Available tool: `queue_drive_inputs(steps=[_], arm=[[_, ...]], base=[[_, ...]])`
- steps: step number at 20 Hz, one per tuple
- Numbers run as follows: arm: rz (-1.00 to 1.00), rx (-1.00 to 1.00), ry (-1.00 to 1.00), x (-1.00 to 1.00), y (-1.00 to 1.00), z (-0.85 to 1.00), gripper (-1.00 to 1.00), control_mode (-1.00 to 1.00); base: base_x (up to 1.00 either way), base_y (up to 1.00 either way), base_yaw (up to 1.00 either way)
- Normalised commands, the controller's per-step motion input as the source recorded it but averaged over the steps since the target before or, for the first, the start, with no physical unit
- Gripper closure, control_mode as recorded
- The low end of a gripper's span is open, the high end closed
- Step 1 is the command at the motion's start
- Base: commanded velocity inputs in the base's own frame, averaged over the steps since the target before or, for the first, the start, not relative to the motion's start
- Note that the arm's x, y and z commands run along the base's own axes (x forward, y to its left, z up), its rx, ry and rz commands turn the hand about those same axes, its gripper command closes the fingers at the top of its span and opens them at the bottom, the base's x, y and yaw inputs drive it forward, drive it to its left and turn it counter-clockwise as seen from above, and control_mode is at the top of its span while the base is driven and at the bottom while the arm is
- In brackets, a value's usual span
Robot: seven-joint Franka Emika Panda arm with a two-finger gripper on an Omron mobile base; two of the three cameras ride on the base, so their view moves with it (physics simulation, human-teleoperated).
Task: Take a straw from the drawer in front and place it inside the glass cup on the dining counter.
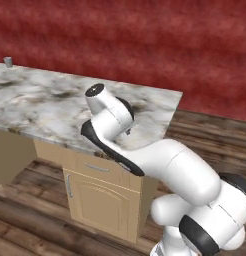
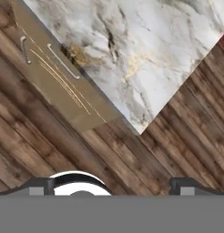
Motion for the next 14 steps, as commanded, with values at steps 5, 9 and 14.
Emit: queue_drive_inputs(steps=[5, 9, 14], arm=[[0.00, -0.32, -0.11, -0.02, 0.71, -0.50, -1.00, -1.00], [0.00, -0.30, -0.08, 0.00, 0.55, -0.49, -1.00, -1.00], [0.00, -0.26, -0.07, 0.00, 0.32, -0.43, -1.00, -1.00]], base=[[0.00, 0.00, 0.00], [0.00, 0.00, 0.00], [0.00, 0.00, 0.00]])
